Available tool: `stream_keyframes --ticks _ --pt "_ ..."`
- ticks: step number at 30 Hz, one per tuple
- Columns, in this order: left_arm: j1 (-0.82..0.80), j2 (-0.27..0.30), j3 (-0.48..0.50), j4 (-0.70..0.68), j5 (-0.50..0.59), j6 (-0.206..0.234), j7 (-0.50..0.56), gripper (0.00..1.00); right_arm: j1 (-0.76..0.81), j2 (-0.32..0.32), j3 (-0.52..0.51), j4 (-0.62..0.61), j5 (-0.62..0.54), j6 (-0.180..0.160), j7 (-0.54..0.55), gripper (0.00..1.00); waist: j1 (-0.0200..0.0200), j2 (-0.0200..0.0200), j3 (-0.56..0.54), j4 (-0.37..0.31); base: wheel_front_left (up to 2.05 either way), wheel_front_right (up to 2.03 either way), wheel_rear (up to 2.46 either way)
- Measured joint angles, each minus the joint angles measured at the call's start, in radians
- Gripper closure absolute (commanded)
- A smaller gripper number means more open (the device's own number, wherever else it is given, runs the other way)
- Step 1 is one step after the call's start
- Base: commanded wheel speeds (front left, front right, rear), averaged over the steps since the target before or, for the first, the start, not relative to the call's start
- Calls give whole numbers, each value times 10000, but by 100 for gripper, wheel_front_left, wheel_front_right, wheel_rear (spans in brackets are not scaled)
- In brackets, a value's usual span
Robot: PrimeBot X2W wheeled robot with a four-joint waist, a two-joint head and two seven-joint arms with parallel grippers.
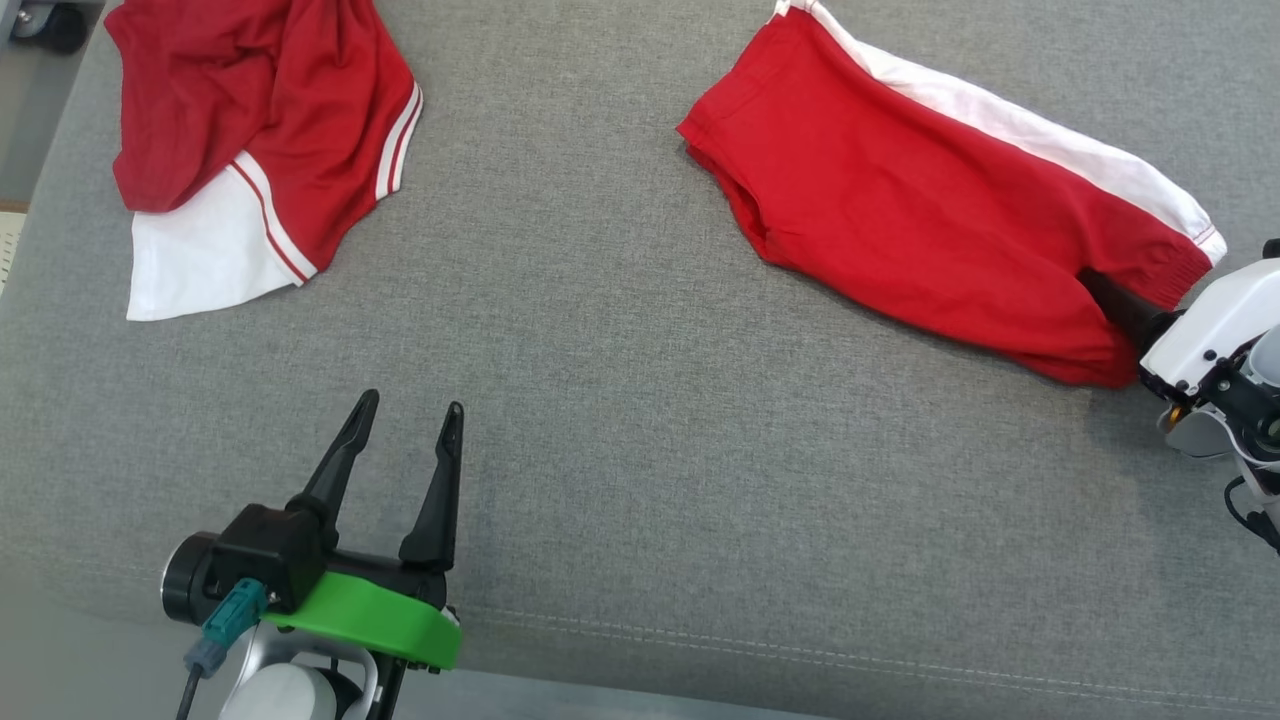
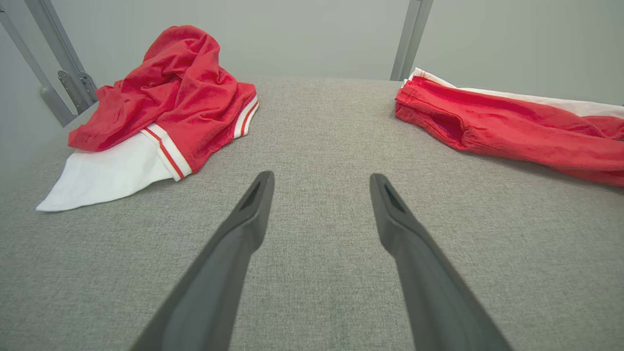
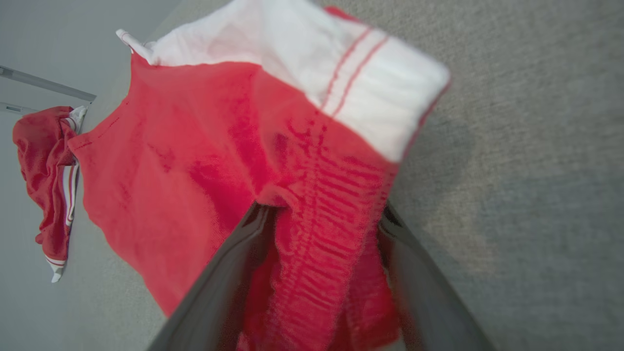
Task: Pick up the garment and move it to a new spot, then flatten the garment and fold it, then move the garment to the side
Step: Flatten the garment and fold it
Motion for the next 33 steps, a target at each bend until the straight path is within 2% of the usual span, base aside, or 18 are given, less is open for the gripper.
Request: stream_keyframes --ticks 1,3,9,14,18,25,31,33 --pt "1 -35 -10 0 0 0 15 0 -7 17 -21 40 21 2 -4 51 0 0 0 31 0 0 0" --pt "1 -46 2 2 0 2 63 0 -38 84 -59 102 50 2 -19 99 0 0 1 74 0 0 0" --pt "2 -59 138 48 0 2 61 0 -67 205 -27 169 52 21 -48 100 0 0 -49 109 0 0 0" --pt "12 -42 543 113 0 2 59 0 -69 199 -82 184 144 196 -48 100 0 0 -159 -67 0 0 0" --pt "61 -33 675 111 0 2 58 0 -16 -8 -221 209 405 240 15 100 0 0 -262 -302 0 0 0" --pt "217 88 811 40 21 0 61 0 551 -543 -587 228 1104 303 608 100 0 0 -412 -849 0 0 0" --pt "268 134 750 -79 180 2 86 0 1563 -1850 -1198 418 1490 263 986 100 0 0 -485 -1316 0 0 0" --pt "268 134 792 -100 180 2 86 0 1709 -1988 -1400 326 1787 305 1089 100 -1 0 -513 -1428 0 0 0"
